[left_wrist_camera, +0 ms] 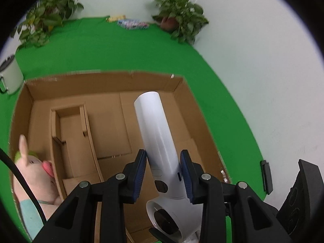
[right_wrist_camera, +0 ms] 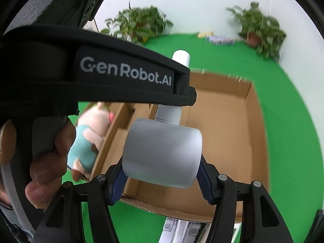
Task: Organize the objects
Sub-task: 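Lift the white hair dryer with the right gripper and carry it over the box, then lower the hair dryer into the box beside the insert and open the right gripper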
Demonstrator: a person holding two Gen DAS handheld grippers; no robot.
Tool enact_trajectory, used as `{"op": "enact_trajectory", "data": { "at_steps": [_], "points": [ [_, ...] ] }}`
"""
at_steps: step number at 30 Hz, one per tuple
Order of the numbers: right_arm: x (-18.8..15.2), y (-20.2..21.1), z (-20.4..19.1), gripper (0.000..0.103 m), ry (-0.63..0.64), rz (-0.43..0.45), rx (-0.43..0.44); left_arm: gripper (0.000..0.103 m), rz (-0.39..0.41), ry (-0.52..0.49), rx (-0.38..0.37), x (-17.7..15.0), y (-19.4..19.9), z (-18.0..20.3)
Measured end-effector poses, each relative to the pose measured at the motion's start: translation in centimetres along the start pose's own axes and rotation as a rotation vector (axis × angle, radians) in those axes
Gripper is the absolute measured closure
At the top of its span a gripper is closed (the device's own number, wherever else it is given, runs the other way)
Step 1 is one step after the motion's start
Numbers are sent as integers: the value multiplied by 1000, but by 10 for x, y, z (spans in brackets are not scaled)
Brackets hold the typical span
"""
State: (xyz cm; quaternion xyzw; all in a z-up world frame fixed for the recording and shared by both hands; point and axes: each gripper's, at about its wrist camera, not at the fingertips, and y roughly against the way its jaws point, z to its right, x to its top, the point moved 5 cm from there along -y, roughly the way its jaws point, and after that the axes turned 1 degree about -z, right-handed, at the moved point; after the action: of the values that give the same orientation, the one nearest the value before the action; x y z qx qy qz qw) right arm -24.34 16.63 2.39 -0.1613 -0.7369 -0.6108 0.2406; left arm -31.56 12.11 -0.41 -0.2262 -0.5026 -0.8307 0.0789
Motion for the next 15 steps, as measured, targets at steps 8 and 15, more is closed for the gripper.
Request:
{"op": "enact_trajectory", "data": {
  "at_steps": [8,15],
  "points": [
    [-48,-64,10,45,-60,-127,59,69,-123,44,21,-35,-52,-27],
    [-67,-90,7,45,-75,-208,96,70,-177,81,48,-45,-72,-37]
  ]
}}
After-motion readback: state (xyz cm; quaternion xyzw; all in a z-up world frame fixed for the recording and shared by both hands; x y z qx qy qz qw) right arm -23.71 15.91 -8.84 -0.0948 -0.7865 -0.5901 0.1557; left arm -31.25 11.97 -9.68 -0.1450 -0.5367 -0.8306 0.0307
